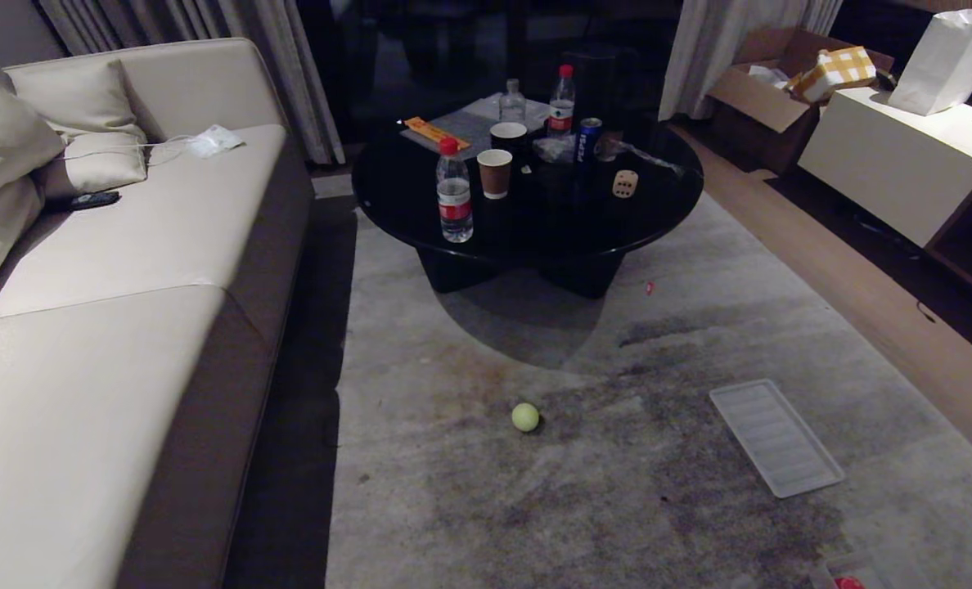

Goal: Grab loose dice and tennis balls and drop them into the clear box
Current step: Put the ball in the box

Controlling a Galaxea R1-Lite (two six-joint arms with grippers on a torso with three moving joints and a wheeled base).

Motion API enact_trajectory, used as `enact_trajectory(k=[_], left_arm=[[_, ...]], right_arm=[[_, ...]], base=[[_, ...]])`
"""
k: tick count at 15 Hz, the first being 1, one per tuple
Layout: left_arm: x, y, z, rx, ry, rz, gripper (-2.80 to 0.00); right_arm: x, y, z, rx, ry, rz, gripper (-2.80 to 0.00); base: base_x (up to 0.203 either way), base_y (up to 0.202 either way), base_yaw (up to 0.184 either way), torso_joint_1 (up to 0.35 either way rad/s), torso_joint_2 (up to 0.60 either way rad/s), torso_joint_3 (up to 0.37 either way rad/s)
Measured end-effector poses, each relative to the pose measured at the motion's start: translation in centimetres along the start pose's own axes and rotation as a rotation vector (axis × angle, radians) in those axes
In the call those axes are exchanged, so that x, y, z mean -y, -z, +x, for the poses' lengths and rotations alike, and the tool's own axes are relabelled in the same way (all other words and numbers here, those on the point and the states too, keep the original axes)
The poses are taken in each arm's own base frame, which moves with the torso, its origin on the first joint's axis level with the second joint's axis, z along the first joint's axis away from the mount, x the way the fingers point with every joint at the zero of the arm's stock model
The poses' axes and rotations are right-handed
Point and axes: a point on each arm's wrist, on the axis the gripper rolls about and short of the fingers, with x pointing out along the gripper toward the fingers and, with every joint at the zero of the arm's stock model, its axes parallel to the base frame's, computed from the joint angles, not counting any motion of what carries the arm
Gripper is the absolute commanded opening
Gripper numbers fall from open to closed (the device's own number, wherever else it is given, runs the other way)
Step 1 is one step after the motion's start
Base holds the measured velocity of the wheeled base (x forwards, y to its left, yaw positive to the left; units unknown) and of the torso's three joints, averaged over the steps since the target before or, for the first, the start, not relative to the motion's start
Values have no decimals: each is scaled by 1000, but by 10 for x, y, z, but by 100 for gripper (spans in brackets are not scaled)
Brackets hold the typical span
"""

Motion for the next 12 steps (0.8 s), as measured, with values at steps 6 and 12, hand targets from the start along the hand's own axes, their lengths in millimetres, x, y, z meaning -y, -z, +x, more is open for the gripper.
enact_trajectory(k=[6, 12], left_arm=[[0, 0, 0, 0, 1, 0, -280], [0, 0, 0, 0, 1, 0, -280]], right_arm=[[0, 0, 0, 0, 0, 0, -280], [0, 0, 0, -1, 0, 0, -280]], base=[[0, 0, 0, 1, 2, 199], [0, 0, 0, 3, 3, 204]])
